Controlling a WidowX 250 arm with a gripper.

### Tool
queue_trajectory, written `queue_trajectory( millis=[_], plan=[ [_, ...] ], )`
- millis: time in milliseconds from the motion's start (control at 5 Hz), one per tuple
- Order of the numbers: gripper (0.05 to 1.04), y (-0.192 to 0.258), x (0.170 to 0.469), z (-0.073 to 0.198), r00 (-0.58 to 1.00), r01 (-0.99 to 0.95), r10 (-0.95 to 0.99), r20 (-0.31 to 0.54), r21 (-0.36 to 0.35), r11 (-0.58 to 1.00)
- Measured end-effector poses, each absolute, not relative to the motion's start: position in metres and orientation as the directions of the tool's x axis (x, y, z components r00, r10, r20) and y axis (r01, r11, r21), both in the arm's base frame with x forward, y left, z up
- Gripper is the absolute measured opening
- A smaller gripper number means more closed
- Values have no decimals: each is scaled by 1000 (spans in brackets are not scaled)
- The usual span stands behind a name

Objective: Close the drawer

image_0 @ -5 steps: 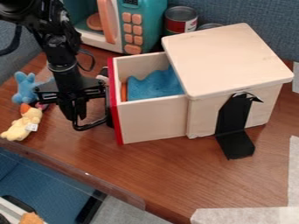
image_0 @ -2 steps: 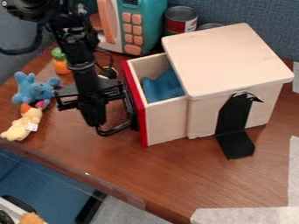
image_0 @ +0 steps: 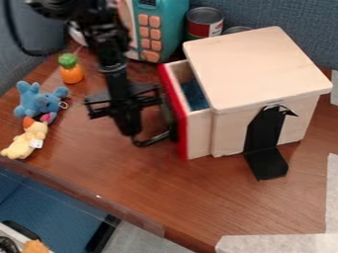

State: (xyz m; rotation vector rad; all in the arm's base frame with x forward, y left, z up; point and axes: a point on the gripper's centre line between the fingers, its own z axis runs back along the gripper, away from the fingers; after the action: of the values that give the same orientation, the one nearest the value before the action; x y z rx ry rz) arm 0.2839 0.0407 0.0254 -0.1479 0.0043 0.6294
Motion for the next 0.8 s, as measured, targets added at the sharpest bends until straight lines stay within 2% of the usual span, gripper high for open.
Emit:
queue_trajectory(
  millis=[400, 600, 800],
  plan=[
    [117, 14, 309, 23, 866, -498, 498, -49, -188, 847],
    [156, 18, 309, 23, 877, -478, 480, -31, -163, 863],
    [379, 22, 299, 40, 879, -471, 477, 12, -127, 873]
  ],
)
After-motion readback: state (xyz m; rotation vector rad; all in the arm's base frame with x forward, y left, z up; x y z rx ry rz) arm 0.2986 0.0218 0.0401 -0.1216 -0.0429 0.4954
